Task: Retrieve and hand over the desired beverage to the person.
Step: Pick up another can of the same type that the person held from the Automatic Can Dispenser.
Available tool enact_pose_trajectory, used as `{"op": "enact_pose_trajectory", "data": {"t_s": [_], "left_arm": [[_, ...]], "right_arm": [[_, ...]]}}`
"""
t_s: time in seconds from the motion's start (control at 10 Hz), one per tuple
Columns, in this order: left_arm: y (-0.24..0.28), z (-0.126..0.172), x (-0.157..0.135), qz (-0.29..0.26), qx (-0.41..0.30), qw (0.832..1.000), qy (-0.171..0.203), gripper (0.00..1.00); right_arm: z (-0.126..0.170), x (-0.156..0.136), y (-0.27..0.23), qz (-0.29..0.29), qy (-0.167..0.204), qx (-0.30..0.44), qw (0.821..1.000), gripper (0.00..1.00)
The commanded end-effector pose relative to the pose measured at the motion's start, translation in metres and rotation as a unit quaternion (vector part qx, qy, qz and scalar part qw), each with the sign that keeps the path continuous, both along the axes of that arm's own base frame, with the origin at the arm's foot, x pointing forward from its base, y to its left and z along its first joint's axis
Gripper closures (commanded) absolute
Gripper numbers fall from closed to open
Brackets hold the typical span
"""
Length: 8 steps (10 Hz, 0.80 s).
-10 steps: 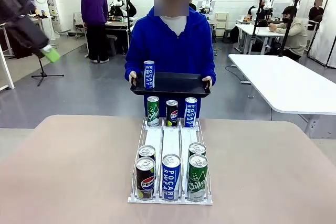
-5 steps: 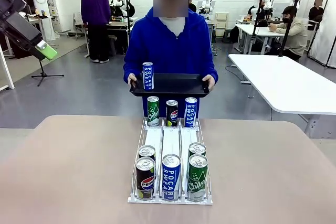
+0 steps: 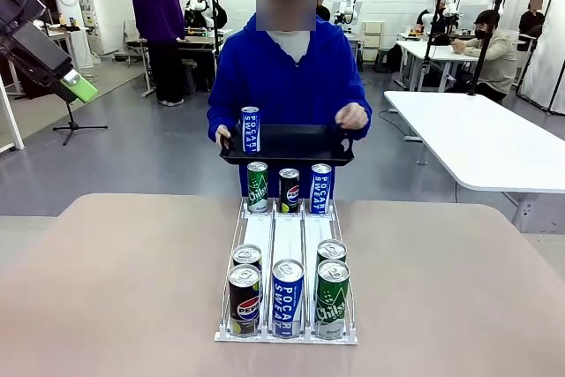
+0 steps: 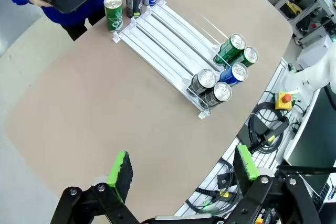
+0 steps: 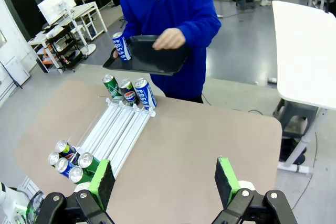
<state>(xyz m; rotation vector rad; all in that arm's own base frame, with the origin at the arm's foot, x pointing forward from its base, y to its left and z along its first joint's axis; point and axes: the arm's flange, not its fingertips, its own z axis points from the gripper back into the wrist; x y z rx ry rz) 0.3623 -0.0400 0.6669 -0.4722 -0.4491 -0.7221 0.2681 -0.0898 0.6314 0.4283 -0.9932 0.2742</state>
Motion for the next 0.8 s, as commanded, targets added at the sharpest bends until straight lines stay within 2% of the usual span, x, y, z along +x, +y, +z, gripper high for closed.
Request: {"op": "enact_pose_trajectory", "data": {"t_s": [0.0, 0.7], "left_arm": [[0.0012, -0.0001, 0.0000, -0.005, -0.005, 1.000, -0.001, 0.00], [0.0012, -0.0001, 0.0000, -0.005, -0.005, 1.000, -0.001, 0.00]], "right_arm": [[-0.0012, 0.0017, 0.0005, 0.009, -0.002, 0.005, 1.000, 0.00], [-0.0012, 0.0017, 0.0005, 0.009, -0.002, 0.005, 1.000, 0.00]]}}
